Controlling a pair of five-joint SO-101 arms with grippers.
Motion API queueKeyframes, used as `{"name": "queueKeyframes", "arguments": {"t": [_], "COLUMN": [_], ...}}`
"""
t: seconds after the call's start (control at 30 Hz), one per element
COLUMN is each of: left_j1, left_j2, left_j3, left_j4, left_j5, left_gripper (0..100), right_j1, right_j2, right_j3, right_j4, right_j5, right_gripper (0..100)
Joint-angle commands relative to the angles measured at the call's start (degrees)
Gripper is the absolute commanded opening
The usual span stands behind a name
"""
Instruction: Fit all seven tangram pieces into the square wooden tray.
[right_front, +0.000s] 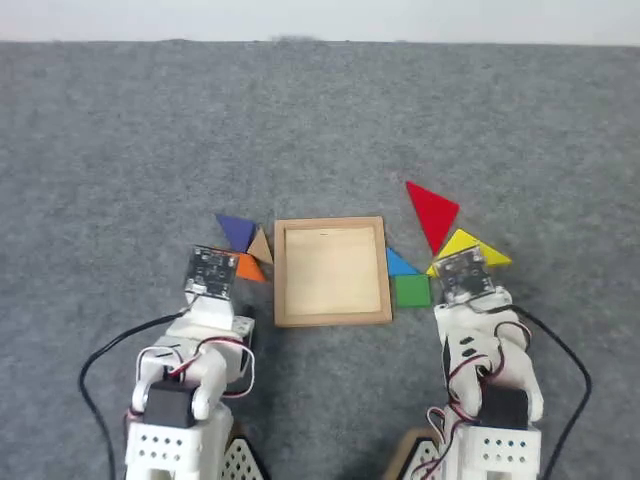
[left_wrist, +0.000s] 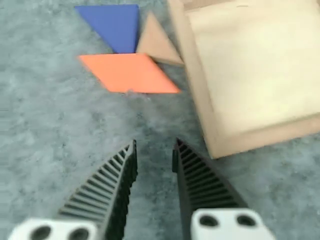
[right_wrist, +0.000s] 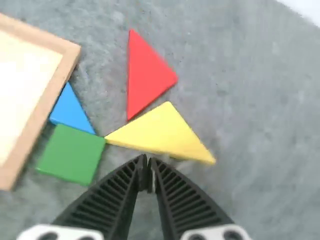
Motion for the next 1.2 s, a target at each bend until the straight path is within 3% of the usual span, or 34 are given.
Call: {"name": "queueKeyframes", "arguments": {"t": [0.0, 0.2, 0.37, 0.67, 0.83, 1.17], "left_j1": [2.1, 2.1, 2.1, 1.7, 1.7, 1.7], "left_j2": [-0.8, -0.8, -0.8, -0.8, -0.8, -0.8], "left_j3": [-0.3, -0.3, -0.3, -0.3, -0.3, -0.3], "left_j4": [0.1, 0.1, 0.1, 0.1, 0.1, 0.1], "left_j5": [-0.4, -0.3, -0.3, -0.3, -0.3, -0.3], "left_gripper": [11, 11, 11, 11, 11, 11], "right_j1": [0.4, 0.4, 0.0, -9.0, -10.4, -10.1], "right_j2": [0.8, 19.9, 47.4, 89.3, 102.7, 118.1], "right_j3": [-9.0, -24.7, -43.7, -74.5, -88.3, -98.8], "right_j4": [-0.8, -0.2, 1.4, 11.3, 16.2, 16.6], "right_j5": [1.3, 0.7, -6.4, -9.6, -9.5, -9.0], "right_gripper": [0.6, 0.6, 0.6, 0.6, 1.2, 26.7]}}
